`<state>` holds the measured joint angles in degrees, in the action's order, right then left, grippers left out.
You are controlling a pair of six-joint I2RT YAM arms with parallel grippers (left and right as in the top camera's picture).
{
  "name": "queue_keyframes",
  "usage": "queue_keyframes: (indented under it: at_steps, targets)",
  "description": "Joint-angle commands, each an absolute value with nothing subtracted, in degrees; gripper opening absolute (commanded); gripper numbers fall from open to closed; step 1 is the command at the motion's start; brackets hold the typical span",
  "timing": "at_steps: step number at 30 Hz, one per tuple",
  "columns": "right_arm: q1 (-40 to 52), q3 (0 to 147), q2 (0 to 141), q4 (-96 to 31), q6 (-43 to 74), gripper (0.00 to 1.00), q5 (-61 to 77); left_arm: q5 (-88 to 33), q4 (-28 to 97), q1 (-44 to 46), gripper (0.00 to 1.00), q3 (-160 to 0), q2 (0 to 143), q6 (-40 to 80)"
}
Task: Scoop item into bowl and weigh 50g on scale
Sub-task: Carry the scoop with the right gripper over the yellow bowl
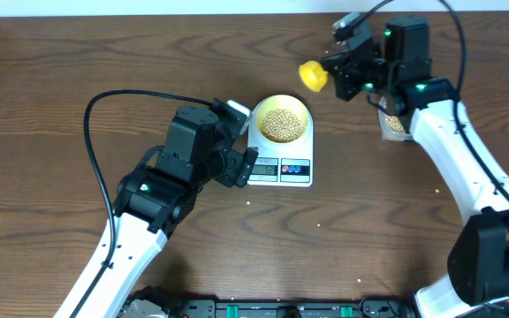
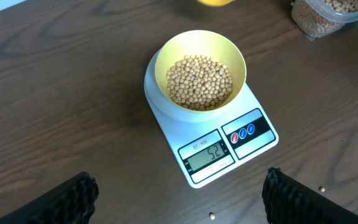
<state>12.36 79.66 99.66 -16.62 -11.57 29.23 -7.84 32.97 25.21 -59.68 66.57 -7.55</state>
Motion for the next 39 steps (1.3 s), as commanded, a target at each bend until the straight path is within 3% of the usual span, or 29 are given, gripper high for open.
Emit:
queue_keyframes:
  at_steps: [1, 27, 39]
  targets:
    - [14.7, 79.6, 99.8, -16.2, -16.0, 0.01, 30.4, -8.4, 32.9, 25.1, 0.87, -59.5, 66.7, -7.7]
    - [16.8, 79.6, 99.8, -20.3, -17.9, 0.01, 33.2, -8.4, 32.9, 25.1, 0.87, -59.5, 66.7, -7.7]
    - [19.2, 79.6, 102.3, -23.1, -25.0, 0.01, 32.9, -8.4, 32.9, 25.1, 0.87, -59.5, 66.7, -7.7]
